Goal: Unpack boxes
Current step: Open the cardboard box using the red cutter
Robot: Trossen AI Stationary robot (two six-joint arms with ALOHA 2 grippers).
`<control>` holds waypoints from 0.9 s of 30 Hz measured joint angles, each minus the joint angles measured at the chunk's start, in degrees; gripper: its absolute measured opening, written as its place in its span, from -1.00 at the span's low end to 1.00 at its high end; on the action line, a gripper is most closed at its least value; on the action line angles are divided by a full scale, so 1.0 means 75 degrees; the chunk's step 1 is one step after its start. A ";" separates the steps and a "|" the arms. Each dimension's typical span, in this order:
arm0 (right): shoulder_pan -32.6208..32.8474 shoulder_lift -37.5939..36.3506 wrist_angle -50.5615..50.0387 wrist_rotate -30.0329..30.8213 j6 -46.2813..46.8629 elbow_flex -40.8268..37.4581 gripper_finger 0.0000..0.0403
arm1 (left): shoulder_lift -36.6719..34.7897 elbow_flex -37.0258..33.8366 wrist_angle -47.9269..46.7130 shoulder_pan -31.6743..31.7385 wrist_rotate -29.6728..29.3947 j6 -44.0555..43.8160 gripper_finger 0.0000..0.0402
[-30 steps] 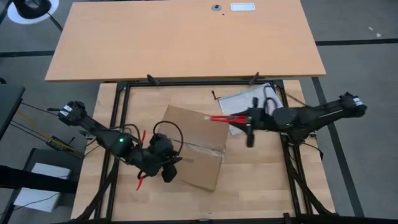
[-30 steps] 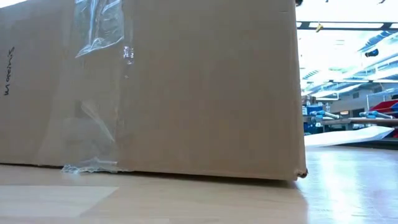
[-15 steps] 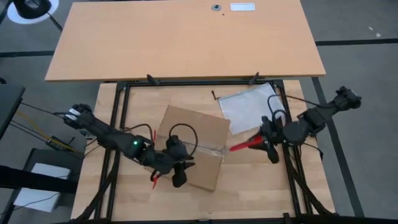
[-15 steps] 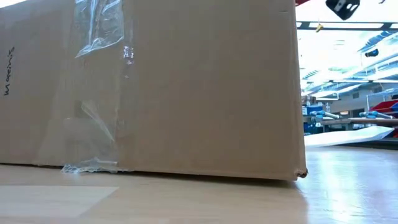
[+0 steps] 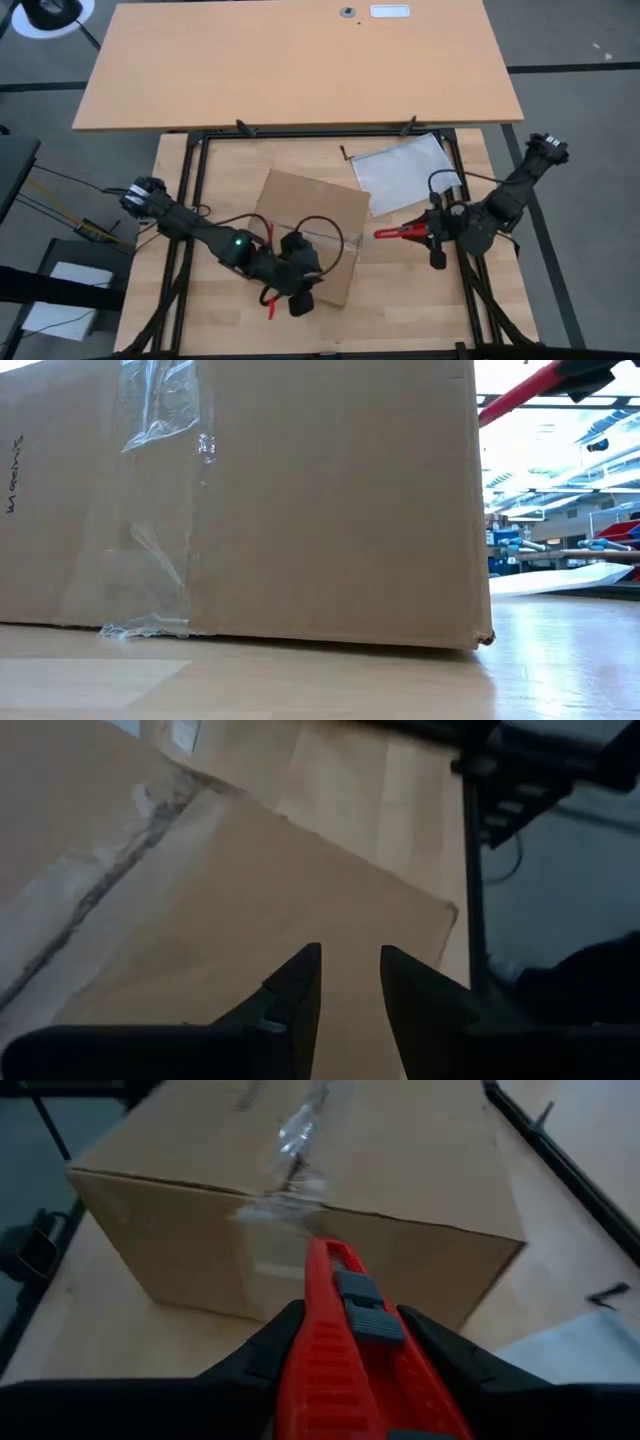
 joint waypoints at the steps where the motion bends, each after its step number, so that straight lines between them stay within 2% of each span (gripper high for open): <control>1: 0.0034 0.0001 0.0229 0.0132 -0.0049 -0.0100 -0.33 | 0.0094 0.0161 -0.0206 -0.0010 0.0002 0.0004 -0.42; 7: 0.0063 0.0018 0.0898 0.0742 -0.0231 -0.0478 -0.33 | 0.0365 0.0484 -0.0498 -0.0057 0.0008 0.0005 -0.42; 19: 0.0216 -0.0084 0.0898 0.0512 -0.0252 -0.0521 -0.33 | 0.0365 0.0484 -0.0566 -0.0079 0.0193 -0.0029 -0.42; 27: 0.0071 -0.0075 0.0767 0.0671 -0.0318 -0.0524 -0.32 | 0.0365 0.0487 -0.0568 -0.0080 0.0197 0.0043 -0.42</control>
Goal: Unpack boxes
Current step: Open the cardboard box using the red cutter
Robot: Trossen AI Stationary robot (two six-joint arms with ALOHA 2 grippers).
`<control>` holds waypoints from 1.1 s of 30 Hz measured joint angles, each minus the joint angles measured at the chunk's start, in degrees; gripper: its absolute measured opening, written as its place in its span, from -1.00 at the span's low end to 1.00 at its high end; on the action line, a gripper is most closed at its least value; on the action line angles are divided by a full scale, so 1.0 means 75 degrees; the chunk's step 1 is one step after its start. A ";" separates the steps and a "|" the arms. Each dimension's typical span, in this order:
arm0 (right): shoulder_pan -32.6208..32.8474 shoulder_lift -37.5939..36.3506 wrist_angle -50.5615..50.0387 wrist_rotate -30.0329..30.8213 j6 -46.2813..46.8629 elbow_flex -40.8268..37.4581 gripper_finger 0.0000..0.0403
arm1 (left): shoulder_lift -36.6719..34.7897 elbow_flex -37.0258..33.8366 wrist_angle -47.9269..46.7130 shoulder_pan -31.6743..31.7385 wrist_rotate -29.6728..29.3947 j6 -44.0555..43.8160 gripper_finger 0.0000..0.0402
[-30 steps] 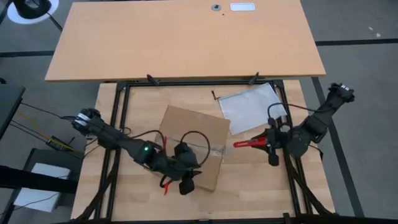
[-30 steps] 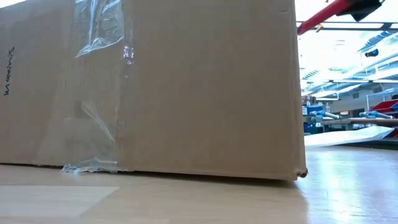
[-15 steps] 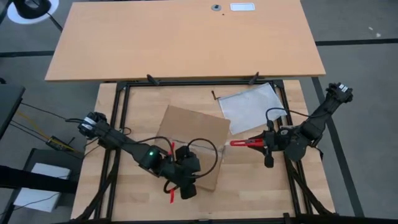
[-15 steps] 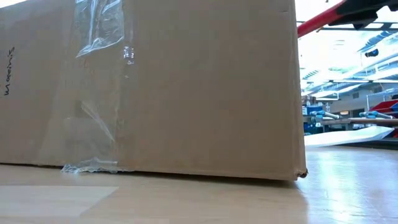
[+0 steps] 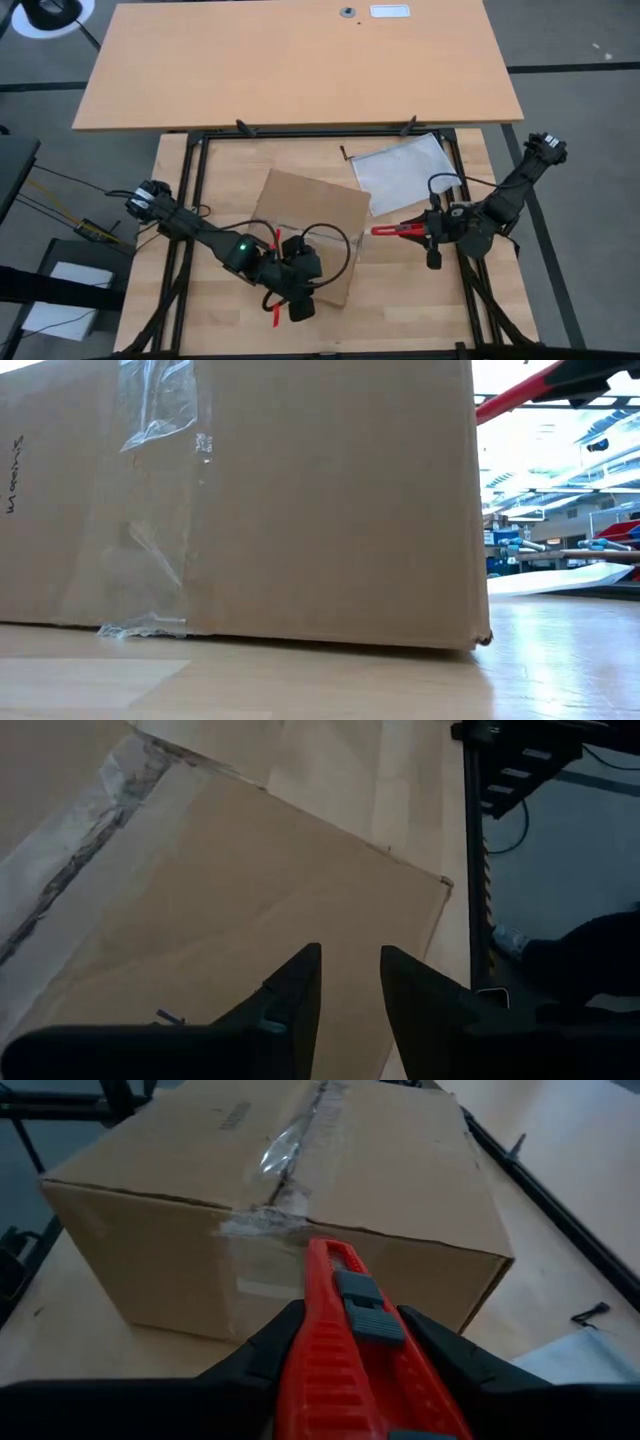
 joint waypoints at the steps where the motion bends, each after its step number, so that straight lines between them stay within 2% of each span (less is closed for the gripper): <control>1: -0.0033 0.0000 0.0023 0.0007 -0.0003 0.0000 -0.32 | 0.0000 0.0000 -0.0003 0.0000 0.0000 0.0043 -0.42; 17: -0.0172 0.0006 0.0452 0.0129 -0.0654 0.0000 -0.32 | 0.0000 0.0000 0.0000 0.0000 0.0000 0.0067 -0.42; 33: -0.0207 -0.0009 -0.0093 -0.0033 -0.0538 0.0000 -0.33 | 0.0000 0.0000 0.0000 0.0000 -0.0003 -0.0033 -0.42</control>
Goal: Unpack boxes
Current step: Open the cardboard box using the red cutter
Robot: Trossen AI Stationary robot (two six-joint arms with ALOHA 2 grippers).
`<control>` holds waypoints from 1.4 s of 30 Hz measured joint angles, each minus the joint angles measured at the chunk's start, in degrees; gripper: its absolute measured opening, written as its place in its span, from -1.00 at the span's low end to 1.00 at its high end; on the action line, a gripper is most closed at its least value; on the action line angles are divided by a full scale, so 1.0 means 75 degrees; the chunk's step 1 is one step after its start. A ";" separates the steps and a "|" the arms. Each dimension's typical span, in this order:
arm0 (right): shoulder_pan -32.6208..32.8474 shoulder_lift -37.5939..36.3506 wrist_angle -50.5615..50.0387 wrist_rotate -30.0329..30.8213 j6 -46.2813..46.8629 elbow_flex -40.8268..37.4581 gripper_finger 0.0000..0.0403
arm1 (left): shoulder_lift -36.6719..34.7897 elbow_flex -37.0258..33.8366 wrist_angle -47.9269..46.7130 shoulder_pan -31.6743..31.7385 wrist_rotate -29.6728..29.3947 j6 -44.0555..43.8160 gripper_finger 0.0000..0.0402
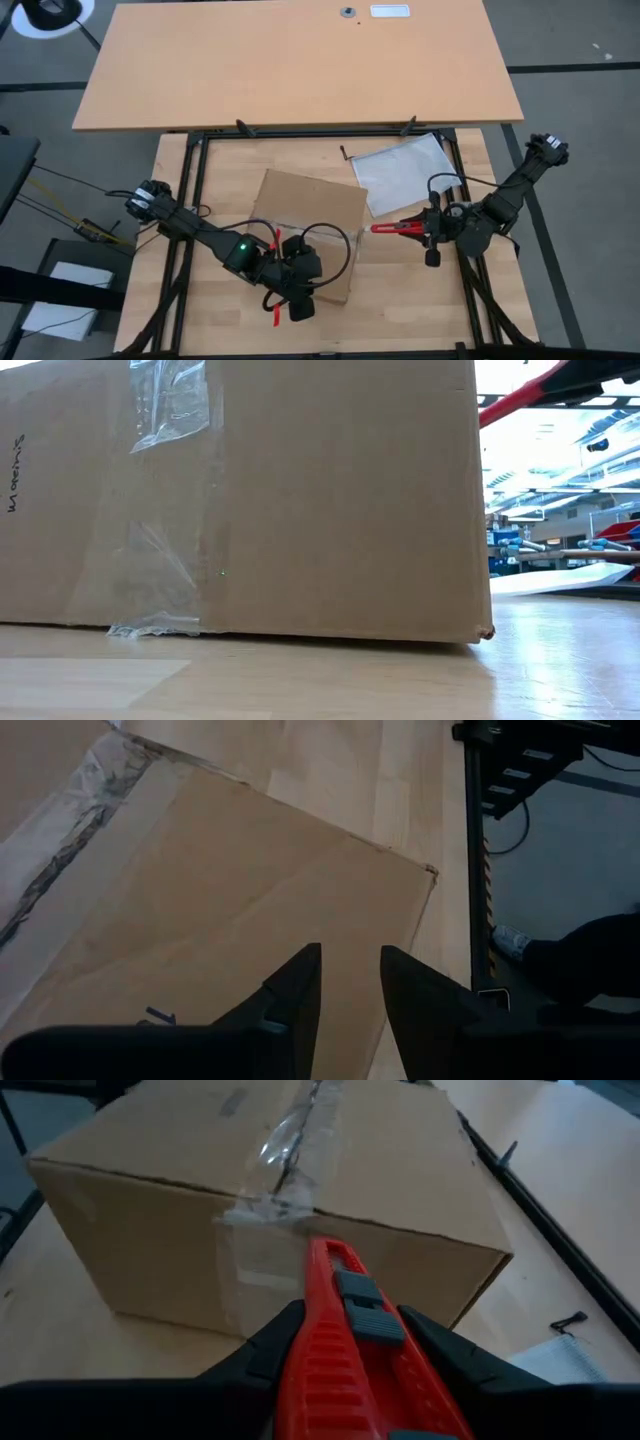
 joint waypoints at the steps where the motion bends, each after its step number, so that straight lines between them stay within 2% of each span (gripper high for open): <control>1: -0.0049 0.0000 0.0029 0.0041 -0.0009 0.0000 -0.33 | 0.0000 0.0000 0.0000 0.0000 0.0000 0.0000 -0.42; 21: -0.0230 0.0029 0.0414 -0.0006 -0.0457 0.0000 -0.33 | 0.0000 0.0000 -0.0009 0.0000 0.0000 0.0003 -0.42; 31: -0.0387 0.0715 0.0996 -0.0110 -0.0793 0.0003 -0.33 | 0.0000 0.0000 -0.0005 0.0000 -0.0047 0.0014 -0.42; 42: -0.0764 0.0874 0.1244 -0.0426 -0.1017 0.0012 -0.33 | 0.0191 0.0006 0.0227 -0.0489 -0.0023 0.1270 -0.42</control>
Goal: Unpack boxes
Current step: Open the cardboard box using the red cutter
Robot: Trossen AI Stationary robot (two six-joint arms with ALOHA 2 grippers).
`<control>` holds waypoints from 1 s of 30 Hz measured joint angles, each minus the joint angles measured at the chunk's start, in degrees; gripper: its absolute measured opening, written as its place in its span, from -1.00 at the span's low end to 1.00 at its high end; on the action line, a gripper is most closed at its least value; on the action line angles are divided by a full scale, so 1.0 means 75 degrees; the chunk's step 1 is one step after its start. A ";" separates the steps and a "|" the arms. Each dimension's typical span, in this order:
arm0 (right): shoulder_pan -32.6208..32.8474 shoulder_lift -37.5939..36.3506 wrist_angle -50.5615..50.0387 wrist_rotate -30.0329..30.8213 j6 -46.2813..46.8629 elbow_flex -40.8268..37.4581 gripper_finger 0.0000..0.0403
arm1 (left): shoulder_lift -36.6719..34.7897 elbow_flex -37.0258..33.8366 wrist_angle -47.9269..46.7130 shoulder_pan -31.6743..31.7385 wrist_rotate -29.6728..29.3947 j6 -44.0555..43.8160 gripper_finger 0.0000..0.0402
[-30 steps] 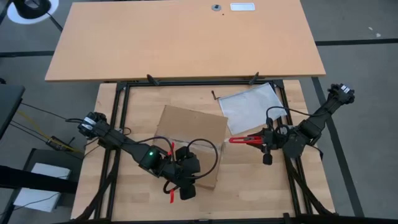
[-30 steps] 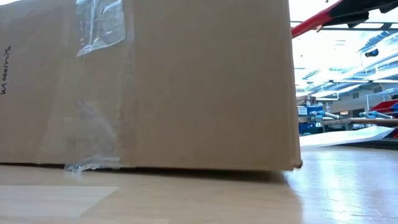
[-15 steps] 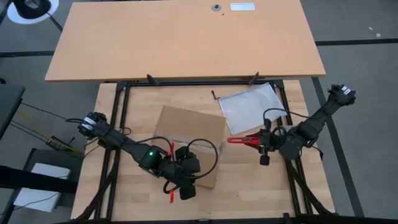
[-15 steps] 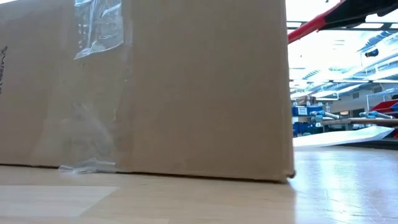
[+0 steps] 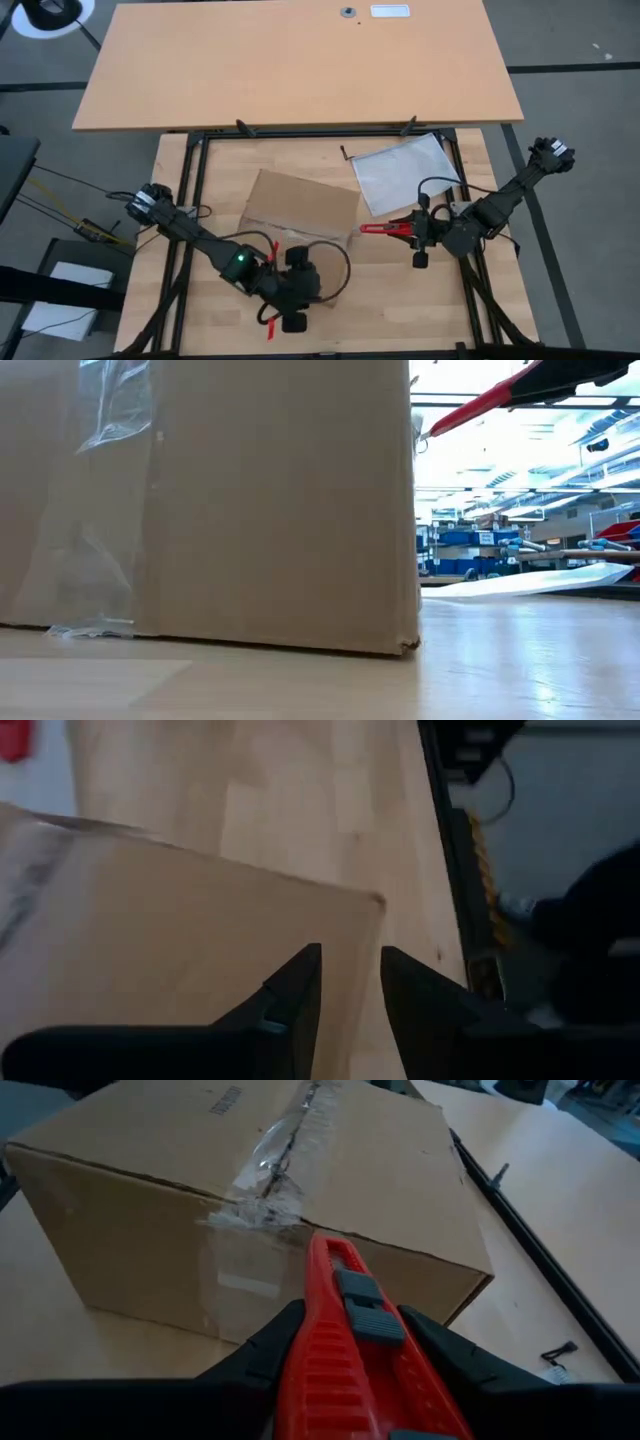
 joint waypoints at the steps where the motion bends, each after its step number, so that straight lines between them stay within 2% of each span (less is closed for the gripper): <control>1: -0.0046 0.0003 0.0029 0.0006 0.0003 0.0000 -0.32 | 0.0031 0.0000 -0.0172 -0.0102 -0.0016 0.0146 -0.42; 4: -0.0166 0.0005 0.0085 -0.0024 0.0033 0.0000 -0.30 | 0.0238 0.0000 -0.0363 -0.0336 -0.0146 0.0546 -0.42; 9: -0.0352 0.0005 0.0174 -0.0399 0.0114 -0.0003 -0.33 | 0.0519 -0.0003 -0.0381 -0.0473 -0.1605 0.0991 -0.42; 11: -0.0405 0.0015 0.0210 -0.0510 0.0114 -0.0003 -0.33 | 0.0635 -0.0003 -0.0414 -0.0466 -0.1856 0.1191 -0.42; 27: -0.0752 0.0255 0.0425 -0.0685 0.0108 -0.0009 -0.29 | 0.0873 0.0031 0.0111 0.0005 -0.1632 0.1252 -0.42; 30: -0.0749 0.0257 0.0440 -0.0732 0.0108 -0.0009 -0.30 | 0.0869 0.0472 -0.0111 0.0060 -0.1406 0.1228 -0.42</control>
